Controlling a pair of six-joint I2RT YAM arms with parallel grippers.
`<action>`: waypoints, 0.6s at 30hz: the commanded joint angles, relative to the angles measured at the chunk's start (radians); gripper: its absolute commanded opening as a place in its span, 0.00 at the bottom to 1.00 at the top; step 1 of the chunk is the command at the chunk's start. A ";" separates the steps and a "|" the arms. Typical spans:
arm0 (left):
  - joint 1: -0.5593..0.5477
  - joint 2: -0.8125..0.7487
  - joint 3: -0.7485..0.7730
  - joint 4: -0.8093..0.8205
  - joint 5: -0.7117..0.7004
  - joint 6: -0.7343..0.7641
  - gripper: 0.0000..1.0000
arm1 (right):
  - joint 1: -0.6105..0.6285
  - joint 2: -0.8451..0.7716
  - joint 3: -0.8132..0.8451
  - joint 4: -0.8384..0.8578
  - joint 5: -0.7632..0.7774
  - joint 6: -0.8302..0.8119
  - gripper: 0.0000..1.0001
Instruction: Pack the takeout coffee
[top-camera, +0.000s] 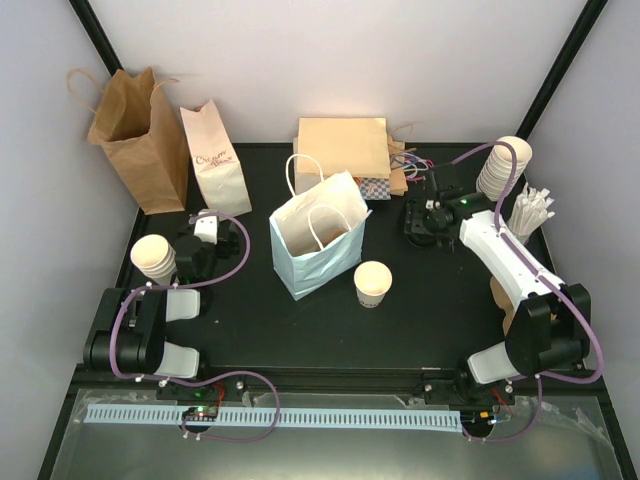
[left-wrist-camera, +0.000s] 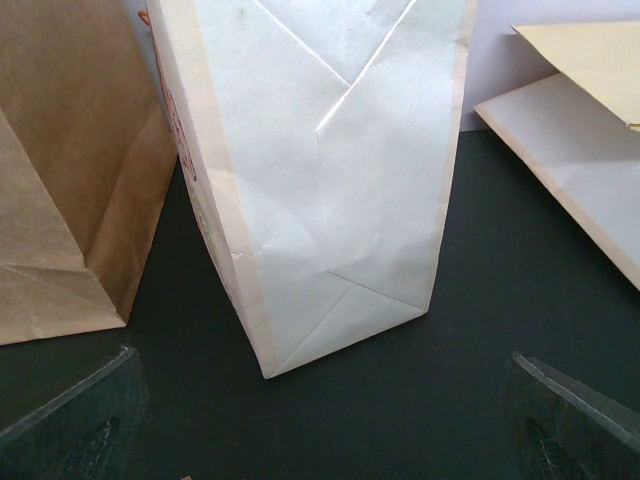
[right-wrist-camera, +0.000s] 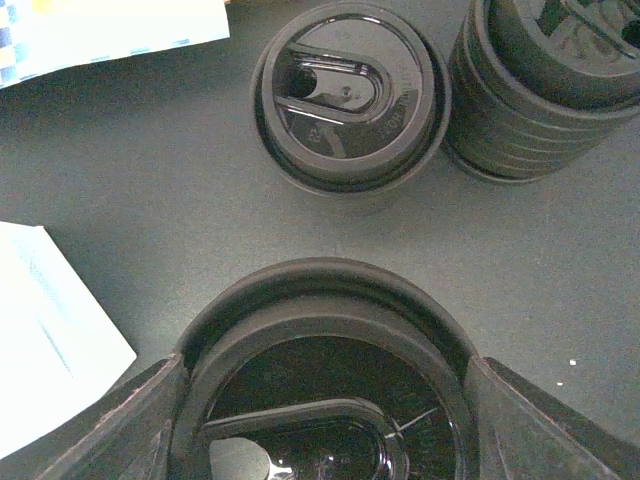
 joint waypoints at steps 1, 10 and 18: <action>-0.002 -0.017 0.032 0.020 0.022 0.000 0.99 | 0.016 -0.037 -0.015 -0.004 -0.018 -0.003 0.74; -0.002 -0.017 0.032 0.019 0.023 0.000 0.99 | 0.053 -0.082 -0.069 -0.020 -0.015 0.011 0.74; -0.003 -0.017 0.032 0.021 0.022 0.000 0.99 | 0.064 -0.084 -0.081 -0.013 -0.022 0.018 0.74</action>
